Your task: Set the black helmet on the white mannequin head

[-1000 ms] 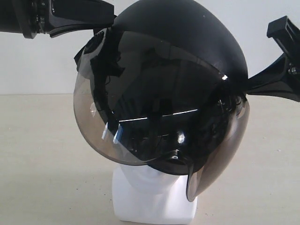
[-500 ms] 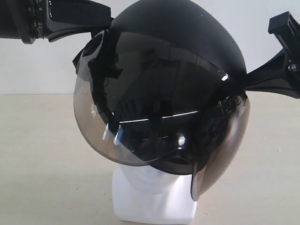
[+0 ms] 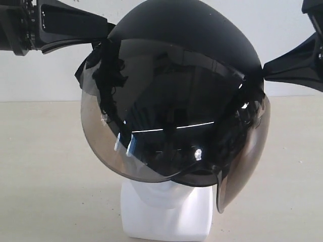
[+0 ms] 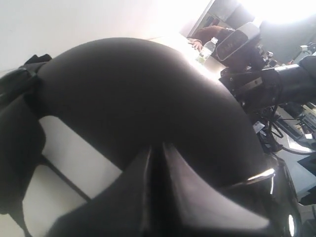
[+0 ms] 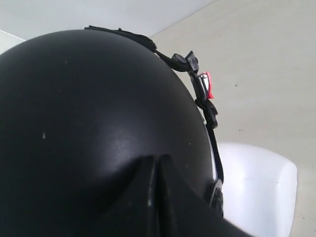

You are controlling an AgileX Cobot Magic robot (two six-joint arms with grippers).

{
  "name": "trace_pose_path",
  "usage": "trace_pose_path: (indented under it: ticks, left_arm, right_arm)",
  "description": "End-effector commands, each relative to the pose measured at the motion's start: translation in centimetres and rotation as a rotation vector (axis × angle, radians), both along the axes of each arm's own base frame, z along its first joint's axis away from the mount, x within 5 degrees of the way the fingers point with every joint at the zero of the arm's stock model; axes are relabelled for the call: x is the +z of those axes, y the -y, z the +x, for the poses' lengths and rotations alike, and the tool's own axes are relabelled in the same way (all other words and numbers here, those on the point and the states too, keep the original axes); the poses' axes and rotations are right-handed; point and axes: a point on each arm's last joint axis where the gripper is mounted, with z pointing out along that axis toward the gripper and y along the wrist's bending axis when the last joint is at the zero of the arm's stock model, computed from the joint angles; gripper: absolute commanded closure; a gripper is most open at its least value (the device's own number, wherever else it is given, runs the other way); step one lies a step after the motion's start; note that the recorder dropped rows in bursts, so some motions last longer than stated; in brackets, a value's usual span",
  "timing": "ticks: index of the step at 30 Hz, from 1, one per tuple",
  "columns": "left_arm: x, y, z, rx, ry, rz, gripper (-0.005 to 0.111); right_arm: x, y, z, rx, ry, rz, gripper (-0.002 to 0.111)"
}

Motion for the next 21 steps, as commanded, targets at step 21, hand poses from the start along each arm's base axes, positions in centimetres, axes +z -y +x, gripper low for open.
trace_pose_path:
  ticks: [21]
  left_arm:
    - [2.9,0.2,-1.6,-0.089,0.066,0.029,0.102]
  right_arm:
    - [-2.8,0.9,1.1,-0.054,-0.154,-0.174,0.108]
